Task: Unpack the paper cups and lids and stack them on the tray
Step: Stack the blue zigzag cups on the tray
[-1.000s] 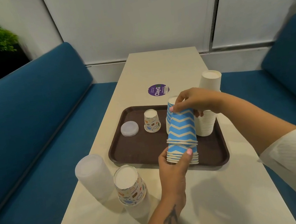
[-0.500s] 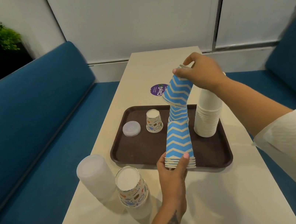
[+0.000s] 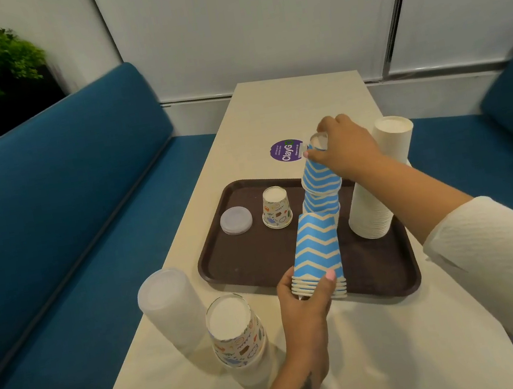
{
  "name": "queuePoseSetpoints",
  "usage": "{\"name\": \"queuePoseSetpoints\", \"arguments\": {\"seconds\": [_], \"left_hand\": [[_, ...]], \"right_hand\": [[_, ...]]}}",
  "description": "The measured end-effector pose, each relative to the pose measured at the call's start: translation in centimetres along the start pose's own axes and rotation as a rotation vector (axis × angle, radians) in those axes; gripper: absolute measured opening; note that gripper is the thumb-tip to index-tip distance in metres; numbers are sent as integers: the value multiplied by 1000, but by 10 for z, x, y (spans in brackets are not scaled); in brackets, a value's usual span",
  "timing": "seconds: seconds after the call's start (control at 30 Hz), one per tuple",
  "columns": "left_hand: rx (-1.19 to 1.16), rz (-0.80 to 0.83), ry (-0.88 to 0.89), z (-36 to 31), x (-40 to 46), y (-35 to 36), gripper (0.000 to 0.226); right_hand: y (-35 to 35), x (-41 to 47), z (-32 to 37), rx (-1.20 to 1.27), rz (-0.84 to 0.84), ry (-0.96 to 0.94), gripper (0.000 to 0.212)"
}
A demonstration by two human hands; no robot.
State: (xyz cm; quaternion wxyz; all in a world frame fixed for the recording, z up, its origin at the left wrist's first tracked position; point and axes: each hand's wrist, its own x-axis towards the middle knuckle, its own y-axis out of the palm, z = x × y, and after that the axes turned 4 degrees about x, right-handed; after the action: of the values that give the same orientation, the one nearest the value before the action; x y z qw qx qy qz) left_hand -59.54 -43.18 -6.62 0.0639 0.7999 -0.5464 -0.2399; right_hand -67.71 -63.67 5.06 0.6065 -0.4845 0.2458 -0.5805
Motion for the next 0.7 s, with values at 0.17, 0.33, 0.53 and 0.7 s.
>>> {"name": "queuePoseSetpoints", "arguments": {"seconds": [0.17,0.33,0.53,0.7], "left_hand": [[5,-20,-8,0,2,-3,73],[19,-15,-30,-2,2,-4,47],[37,-7,-34,-10,2,3,61],[11,30,-16,-15,0,12,81]], "right_hand": [[22,-5,-10,-44,130,35,59],[30,-10,-14,-94,209,51,69],[1,-18,1,34,19,-70,59],[-30,-43,20,71,553,3,57]]}}
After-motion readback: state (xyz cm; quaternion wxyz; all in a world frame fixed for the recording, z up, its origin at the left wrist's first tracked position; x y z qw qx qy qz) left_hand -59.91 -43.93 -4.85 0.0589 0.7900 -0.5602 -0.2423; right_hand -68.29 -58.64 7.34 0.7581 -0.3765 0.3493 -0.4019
